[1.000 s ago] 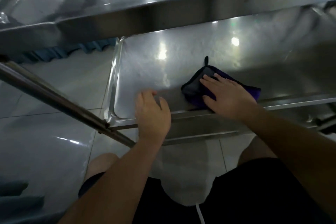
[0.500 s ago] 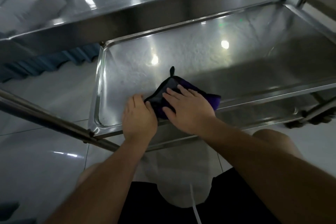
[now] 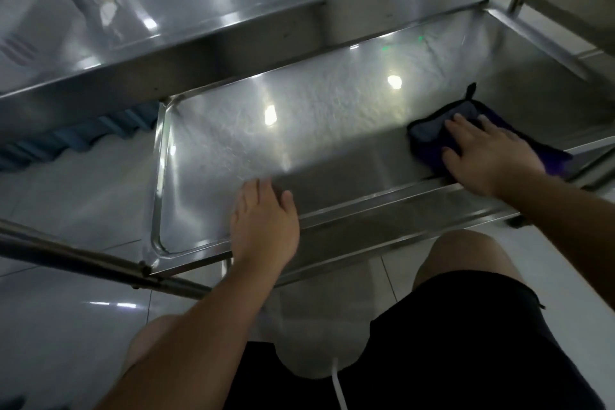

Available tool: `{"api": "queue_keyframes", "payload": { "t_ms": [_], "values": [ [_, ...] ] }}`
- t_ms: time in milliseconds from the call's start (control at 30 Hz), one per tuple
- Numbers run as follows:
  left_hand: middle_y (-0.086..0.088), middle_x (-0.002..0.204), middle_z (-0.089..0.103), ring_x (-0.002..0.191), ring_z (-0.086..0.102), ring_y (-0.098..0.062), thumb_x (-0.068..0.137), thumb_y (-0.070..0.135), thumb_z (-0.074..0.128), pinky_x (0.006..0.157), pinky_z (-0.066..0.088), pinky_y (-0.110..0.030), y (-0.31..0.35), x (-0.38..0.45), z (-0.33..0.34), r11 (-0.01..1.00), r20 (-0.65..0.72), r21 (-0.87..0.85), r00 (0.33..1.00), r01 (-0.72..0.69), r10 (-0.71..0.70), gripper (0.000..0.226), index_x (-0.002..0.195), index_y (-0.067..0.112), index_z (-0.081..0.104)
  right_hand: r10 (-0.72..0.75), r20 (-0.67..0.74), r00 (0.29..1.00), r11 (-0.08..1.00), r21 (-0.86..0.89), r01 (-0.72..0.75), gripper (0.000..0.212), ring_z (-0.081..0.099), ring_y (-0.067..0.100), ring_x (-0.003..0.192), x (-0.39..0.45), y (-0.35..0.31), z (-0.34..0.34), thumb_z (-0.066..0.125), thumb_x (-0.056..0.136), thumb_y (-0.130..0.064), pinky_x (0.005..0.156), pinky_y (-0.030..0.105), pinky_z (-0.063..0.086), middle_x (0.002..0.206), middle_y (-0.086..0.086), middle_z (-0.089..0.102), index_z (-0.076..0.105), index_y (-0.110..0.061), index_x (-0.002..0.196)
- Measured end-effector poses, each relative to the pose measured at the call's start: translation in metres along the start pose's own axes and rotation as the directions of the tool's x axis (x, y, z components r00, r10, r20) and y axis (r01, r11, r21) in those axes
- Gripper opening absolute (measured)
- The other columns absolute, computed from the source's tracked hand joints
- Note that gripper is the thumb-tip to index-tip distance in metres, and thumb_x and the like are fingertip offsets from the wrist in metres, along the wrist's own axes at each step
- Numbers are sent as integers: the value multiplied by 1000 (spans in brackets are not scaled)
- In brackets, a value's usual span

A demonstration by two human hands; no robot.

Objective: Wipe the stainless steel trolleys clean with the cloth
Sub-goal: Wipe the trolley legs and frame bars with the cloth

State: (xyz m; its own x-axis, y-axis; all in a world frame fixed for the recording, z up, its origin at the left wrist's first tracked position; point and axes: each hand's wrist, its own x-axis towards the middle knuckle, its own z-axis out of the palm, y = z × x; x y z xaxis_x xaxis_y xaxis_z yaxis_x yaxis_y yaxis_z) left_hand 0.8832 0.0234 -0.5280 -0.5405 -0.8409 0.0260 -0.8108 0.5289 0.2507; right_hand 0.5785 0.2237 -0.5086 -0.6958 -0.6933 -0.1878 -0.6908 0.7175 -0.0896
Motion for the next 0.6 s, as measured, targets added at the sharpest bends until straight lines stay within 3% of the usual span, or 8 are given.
{"api": "queue_keyframes", "payload": {
  "t_ms": [100, 300, 467, 600],
  "values": [
    [-18, 175, 13, 162, 10, -32, 108, 60, 10, 130, 3, -43, 24, -2, 18, 996, 40, 62, 998, -58, 55, 80, 167, 7, 12, -16, 16, 1000, 999, 38, 15, 74, 2, 24, 161, -7, -35, 1, 16, 102, -62, 127, 46, 13, 174, -8, 1, 7, -29, 167],
    [-19, 173, 20, 161, 14, -32, 105, 56, 12, 131, 13, -47, 25, -2, 27, 989, -21, 145, 999, -42, 45, 81, 167, 4, 18, -315, 10, 949, 946, 79, 314, 75, 2, 18, 161, -23, -118, 16, 14, 98, -64, 128, 40, 6, 173, -13, 10, 16, -33, 166],
    [-17, 173, 21, 161, 16, -31, 100, 52, 13, 131, 12, -45, 28, -3, 25, 988, 0, 149, 999, -37, 37, 82, 167, 5, 19, -354, 2, 935, 933, 69, 353, 75, 1, 10, 159, -14, -78, 13, 14, 97, -68, 126, 36, 6, 171, -19, 8, 14, -38, 165],
    [-15, 174, 21, 161, 16, -29, 99, 52, 15, 131, 14, -44, 25, -1, 28, 986, 6, 165, 999, -32, 31, 81, 167, 7, 19, -242, -20, 970, 970, 25, 242, 82, 9, 13, 159, 1, 0, 2, 11, 91, -74, 126, 41, 17, 171, -16, 13, 15, -38, 165]
  ]
}}
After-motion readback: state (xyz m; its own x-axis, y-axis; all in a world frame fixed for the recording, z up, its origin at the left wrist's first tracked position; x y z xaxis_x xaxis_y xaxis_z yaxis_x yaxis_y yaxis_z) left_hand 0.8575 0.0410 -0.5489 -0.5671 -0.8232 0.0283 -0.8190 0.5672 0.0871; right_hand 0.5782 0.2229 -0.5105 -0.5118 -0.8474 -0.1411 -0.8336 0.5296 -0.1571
